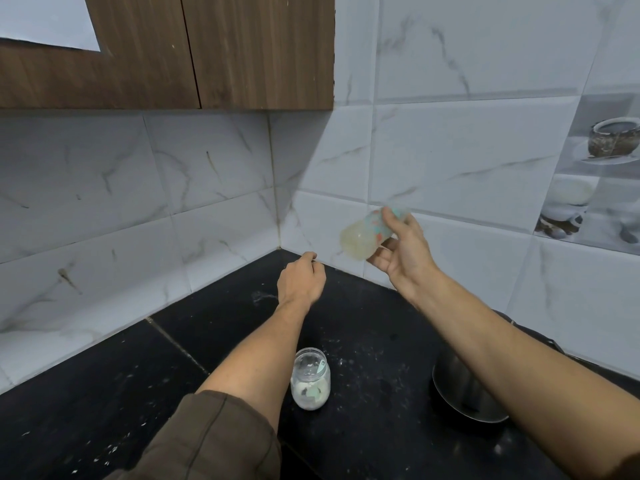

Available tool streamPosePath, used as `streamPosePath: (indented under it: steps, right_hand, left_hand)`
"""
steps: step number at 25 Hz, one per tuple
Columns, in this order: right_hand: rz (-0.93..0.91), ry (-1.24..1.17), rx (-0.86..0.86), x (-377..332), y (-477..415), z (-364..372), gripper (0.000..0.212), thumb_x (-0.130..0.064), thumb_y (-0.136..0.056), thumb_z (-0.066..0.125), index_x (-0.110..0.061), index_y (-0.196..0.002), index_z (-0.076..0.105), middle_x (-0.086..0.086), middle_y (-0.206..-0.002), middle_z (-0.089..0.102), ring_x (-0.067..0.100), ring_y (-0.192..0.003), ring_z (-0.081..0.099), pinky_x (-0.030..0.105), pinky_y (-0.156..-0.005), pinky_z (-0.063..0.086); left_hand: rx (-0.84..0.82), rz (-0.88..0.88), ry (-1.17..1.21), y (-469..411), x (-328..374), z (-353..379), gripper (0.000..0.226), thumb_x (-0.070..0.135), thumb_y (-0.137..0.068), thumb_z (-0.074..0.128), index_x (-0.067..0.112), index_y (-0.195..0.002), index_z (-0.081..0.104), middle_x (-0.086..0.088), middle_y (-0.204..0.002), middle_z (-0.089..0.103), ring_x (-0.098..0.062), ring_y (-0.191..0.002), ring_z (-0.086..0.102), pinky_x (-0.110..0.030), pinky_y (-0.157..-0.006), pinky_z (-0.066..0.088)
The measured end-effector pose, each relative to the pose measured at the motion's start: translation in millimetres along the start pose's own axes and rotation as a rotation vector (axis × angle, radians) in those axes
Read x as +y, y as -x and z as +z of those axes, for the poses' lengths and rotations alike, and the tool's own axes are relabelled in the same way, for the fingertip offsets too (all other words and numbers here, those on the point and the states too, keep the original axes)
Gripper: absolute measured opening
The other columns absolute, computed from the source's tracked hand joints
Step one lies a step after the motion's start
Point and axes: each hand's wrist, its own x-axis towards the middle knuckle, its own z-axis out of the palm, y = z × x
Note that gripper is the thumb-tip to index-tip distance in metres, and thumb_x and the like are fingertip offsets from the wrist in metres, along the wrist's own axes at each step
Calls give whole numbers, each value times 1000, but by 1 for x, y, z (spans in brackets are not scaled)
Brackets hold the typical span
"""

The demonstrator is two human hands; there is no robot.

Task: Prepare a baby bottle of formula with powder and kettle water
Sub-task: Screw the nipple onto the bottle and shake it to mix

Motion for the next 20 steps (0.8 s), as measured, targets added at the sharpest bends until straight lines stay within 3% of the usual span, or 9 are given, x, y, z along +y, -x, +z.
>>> streamPosePath:
  steps: [2, 4, 9, 14, 16, 20]
  right_hand:
    - [-2, 189, -164, 0, 8, 1, 53, -33, -96, 74, -27, -145, 54, 12, -122, 75, 28, -89, 79, 39, -69, 64]
    - [-33, 253, -205, 3, 10, 0, 58, -32, -94, 76, -32, -146, 53, 11, -121, 76, 30, -92, 79, 42, -71, 65]
    - [-66, -72, 106, 1, -5, 0, 57, -37, -97, 75, -24, -147, 51, 13, -132, 71, 28, -94, 80, 43, -77, 66]
    - [-23, 218, -173, 3, 9, 2, 62, -33, -96, 75, -33, -152, 48, 14, -128, 73, 33, -98, 79, 46, -77, 65]
    - [-60, 130, -105, 3, 7, 2, 58, -34, -96, 74, -28, -149, 51, 16, -129, 73, 30, -94, 79, 44, -75, 65]
    - [-57, -152, 198, 1, -7, -1, 51, -36, -97, 74, -23, -142, 54, 13, -129, 70, 26, -87, 80, 42, -77, 66]
  left_hand:
    - [-8, 6, 3, -2, -1, 0, 44, 27, -102, 41, 22, -142, 58, -7, -121, 73, -33, -111, 65, -41, -91, 51]
    - [-11, 14, 5, -3, 0, 0, 43, 27, -101, 41, 22, -141, 58, -7, -119, 73, -32, -109, 66, -42, -90, 53]
    - [1, 7, 2, 0, 0, -1, 46, 27, -103, 38, 20, -145, 55, -9, -122, 72, -33, -114, 64, -42, -93, 49]
    - [-8, 17, 0, -3, -2, 1, 43, 30, -102, 40, 22, -140, 59, -5, -116, 74, -30, -106, 67, -42, -89, 53]
    - [-10, 17, 2, -3, -1, 1, 44, 29, -102, 40, 21, -141, 58, -6, -117, 74, -31, -107, 67, -42, -90, 52]
    - [8, 7, -8, -1, -4, -1, 45, 28, -103, 38, 20, -144, 56, -8, -121, 73, -32, -111, 65, -41, -93, 50]
